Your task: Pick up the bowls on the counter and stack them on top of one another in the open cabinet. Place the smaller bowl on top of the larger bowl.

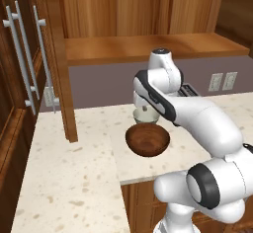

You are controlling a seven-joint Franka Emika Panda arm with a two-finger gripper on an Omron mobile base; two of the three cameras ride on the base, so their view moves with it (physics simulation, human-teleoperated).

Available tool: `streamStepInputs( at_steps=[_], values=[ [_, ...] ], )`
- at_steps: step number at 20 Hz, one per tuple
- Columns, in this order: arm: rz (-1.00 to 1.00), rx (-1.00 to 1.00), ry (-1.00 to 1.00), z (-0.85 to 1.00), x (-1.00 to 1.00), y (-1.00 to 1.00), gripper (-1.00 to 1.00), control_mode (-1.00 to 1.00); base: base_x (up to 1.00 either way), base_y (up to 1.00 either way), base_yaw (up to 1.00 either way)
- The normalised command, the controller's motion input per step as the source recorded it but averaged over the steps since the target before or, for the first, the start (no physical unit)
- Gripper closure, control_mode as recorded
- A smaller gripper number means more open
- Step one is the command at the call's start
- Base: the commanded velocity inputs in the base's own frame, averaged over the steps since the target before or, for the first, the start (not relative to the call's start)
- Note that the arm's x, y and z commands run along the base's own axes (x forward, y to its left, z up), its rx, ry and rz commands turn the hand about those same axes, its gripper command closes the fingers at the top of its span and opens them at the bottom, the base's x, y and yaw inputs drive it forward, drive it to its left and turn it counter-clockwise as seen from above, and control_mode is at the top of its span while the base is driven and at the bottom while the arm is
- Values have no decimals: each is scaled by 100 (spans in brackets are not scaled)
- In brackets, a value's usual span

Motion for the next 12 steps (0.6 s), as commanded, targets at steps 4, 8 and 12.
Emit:
streamStepInputs(
  at_steps=[4,8,12],
  values=[
    [0,-1,0,-11,5,0,-100,-100,0,0,0],
    [0,0,-3,-15,16,0,-100,-100,0,0,0],
    [0,0,-6,-19,15,0,-100,-100,0,0,0]
  ],
)
